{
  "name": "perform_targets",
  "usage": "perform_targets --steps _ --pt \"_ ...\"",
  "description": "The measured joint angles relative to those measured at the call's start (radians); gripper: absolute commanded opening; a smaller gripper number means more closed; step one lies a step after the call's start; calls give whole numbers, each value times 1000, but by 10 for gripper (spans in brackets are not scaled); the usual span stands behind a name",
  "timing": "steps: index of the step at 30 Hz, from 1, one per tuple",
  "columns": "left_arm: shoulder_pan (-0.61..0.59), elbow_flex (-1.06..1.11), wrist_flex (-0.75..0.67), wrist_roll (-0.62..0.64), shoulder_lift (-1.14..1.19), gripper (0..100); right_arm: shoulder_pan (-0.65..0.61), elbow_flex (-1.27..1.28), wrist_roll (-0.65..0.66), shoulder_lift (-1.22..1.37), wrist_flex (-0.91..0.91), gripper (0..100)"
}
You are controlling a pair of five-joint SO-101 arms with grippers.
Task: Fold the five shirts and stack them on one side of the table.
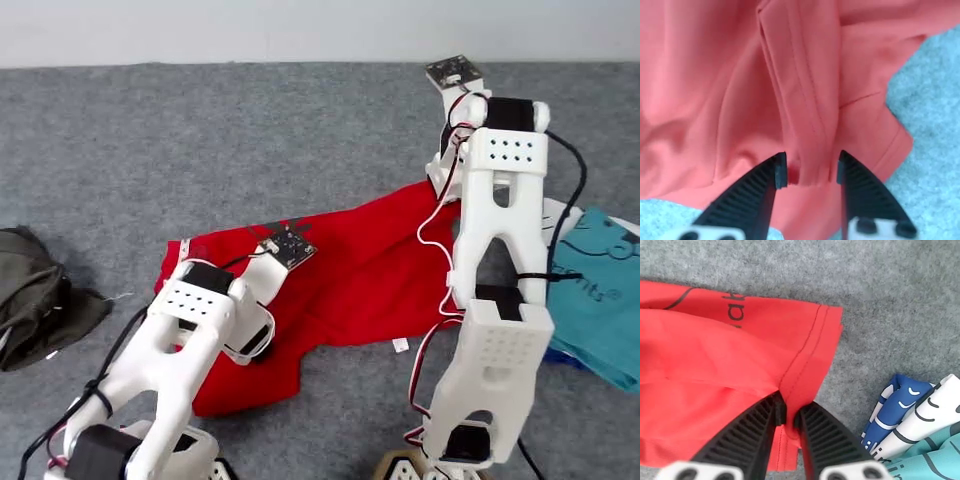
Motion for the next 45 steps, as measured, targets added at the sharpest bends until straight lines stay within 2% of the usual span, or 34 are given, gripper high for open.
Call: perform_targets --steps 4,13,23,28,45 --pt "0 6 -17 6 57 164 9 0 0 0 0 9" --pt "5 6 -21 9 104 13 14 0 5 0 0 9" --pt "5 -46 38 6 104 20 14 0 5 0 0 9" --pt "5 -80 92 2 104 72 14 0 5 0 0 9" --pt "5 -80 103 2 104 80 14 0 48 0 0 9"
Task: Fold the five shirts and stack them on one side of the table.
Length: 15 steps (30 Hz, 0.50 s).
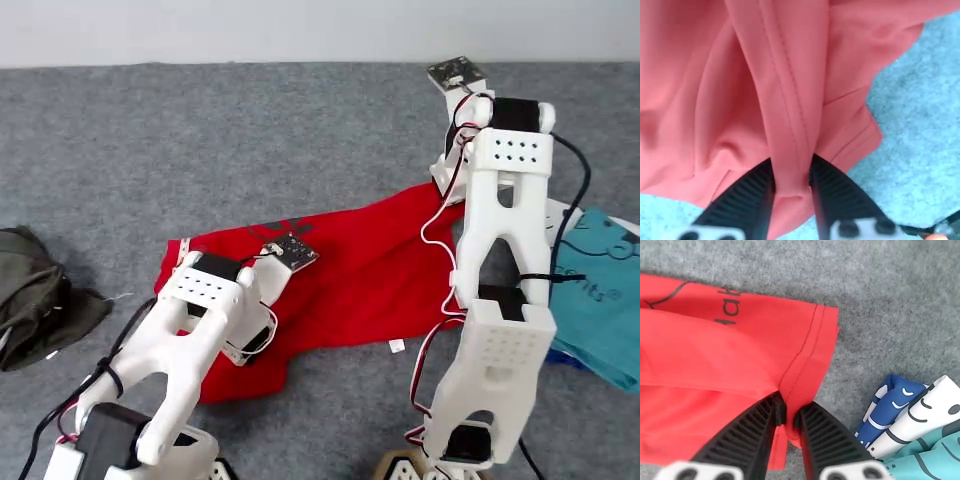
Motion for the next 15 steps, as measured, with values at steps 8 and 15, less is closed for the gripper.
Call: perform_targets --steps 8,15 --pt "0 0 0 0 0 22 0 0 2 0 0 9" --pt "0 -15 26 -17 2 19 0 0 2 0 0 9"
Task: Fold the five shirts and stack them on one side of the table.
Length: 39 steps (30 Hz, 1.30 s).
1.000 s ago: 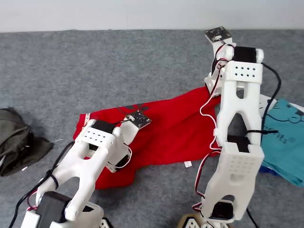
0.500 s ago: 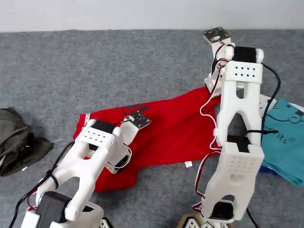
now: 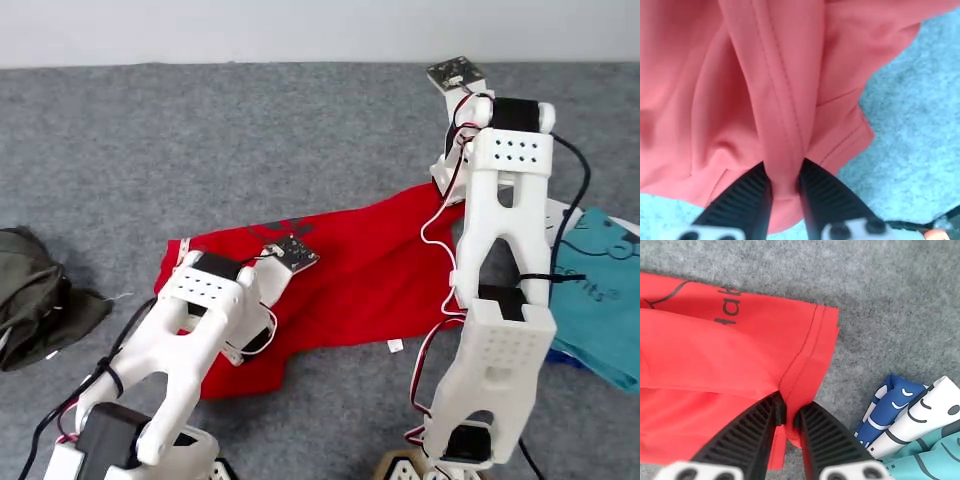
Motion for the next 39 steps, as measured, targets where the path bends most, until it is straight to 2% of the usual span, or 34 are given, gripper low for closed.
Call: perform_targets --steps 21,25,27,33,39 --pt "0 -66 75 -8 0 62 0 0 2 0 0 9" --pt "0 -78 78 -8 0 52 0 0 2 0 0 9" --pt "0 -78 78 -8 0 11 0 0 2 0 0 9" --pt "0 -101 78 -11 -2 12 0 -17 2 0 0 9" --pt "-3 -193 104 -11 -141 12 0 -78 2 -21 32 9"
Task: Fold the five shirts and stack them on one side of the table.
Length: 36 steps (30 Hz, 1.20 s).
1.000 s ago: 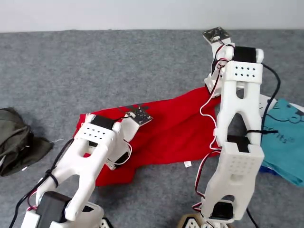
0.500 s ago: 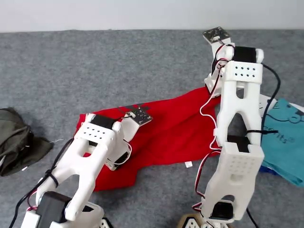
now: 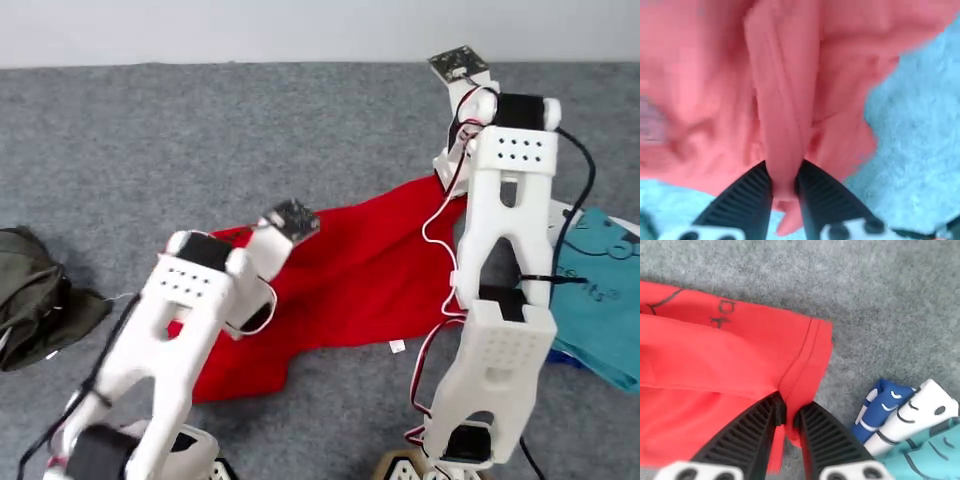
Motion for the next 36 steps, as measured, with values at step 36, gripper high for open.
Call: perform_targets --steps 36 --pt "-463 -1289 -124 -270 -245 13 -3 -55 0 -939 28 8"
